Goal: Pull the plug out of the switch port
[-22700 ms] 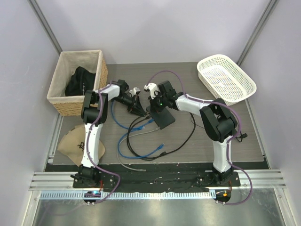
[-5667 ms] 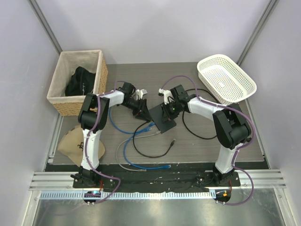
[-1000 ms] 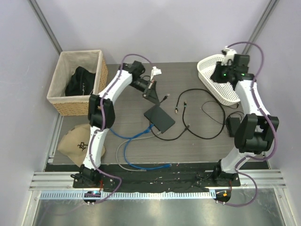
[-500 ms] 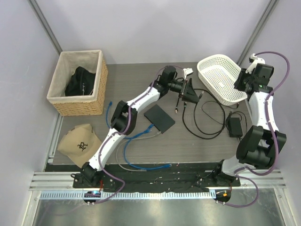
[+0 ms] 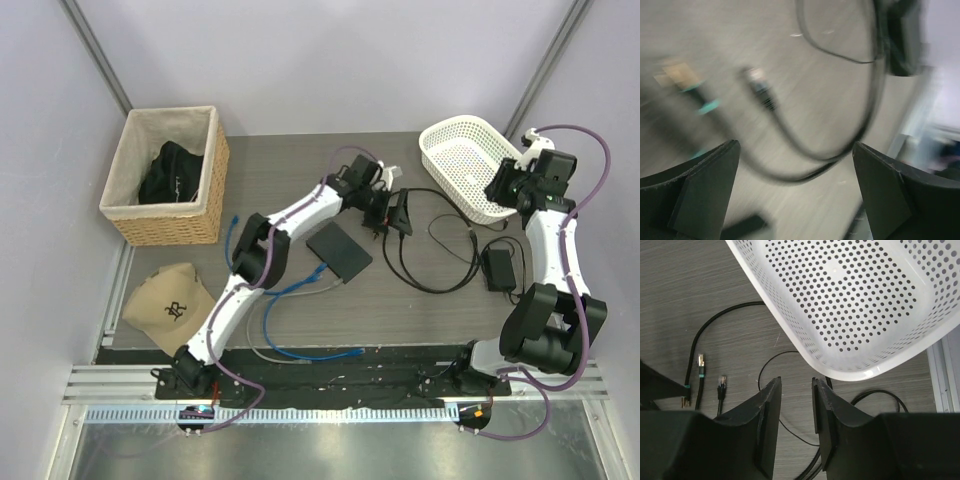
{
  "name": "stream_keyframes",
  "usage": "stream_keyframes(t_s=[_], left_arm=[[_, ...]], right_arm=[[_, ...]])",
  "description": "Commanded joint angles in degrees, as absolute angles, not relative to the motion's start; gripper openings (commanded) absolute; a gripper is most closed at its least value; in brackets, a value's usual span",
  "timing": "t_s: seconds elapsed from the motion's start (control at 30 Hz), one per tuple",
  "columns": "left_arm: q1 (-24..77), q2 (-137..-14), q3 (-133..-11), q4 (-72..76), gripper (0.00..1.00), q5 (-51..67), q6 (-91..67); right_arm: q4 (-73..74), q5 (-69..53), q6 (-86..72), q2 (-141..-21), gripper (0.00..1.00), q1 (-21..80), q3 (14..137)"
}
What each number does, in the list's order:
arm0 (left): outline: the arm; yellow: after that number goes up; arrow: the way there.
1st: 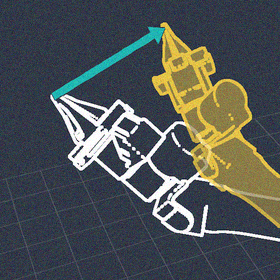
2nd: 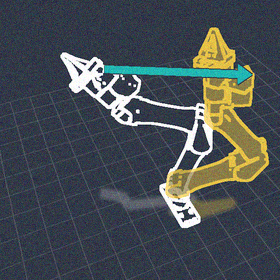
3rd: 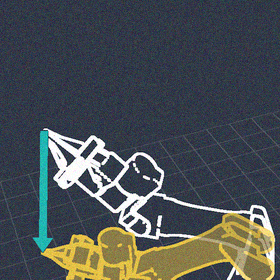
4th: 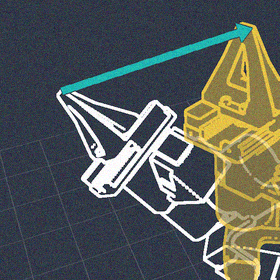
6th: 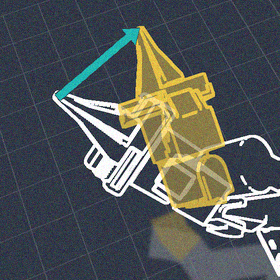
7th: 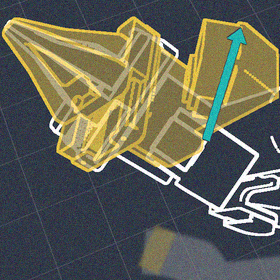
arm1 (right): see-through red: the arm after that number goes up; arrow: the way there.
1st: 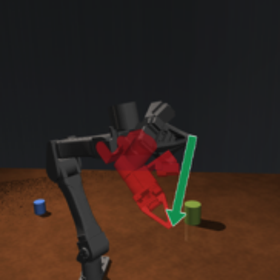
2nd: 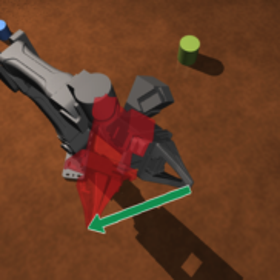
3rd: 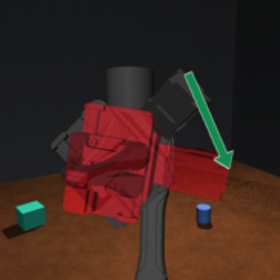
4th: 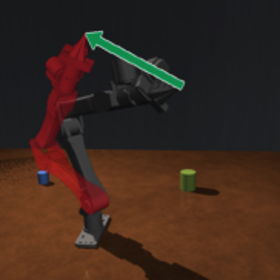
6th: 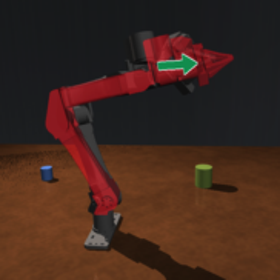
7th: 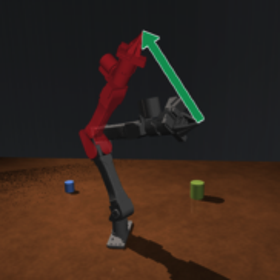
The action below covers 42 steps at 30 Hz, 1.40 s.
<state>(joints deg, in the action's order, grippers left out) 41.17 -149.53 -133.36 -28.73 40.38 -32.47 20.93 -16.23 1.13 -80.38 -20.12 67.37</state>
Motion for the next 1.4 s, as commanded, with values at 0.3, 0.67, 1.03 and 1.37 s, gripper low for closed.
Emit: stream_keyframes(t_s=[0.3,0.67,1.03,1.37], left_arm=[[28.2,-112.3,-104.1,-37.5,1.00,23.6,-11.3],[23.6,-100.6,-81.1,-42.0,0.93,26.4,-4.3],[22.4,-111.7,-75.5,-32.1,0.71,43.0,-4.5],[21.1,-114.8,-82.7,-39.8,0.65,42.6,3.9]], right_arm=[[20.3,-12.4,8.0,-80.9,0.40,-7.9,69.3],[23.5,-22.3,9.2,-93.0,0.40,18.3,70.0],[25.0,-24.5,11.1,-104.8,0.34,27.2,75.6],[27.9,-25.1,13.1,-108.0,0.31,27.3,76.7]])
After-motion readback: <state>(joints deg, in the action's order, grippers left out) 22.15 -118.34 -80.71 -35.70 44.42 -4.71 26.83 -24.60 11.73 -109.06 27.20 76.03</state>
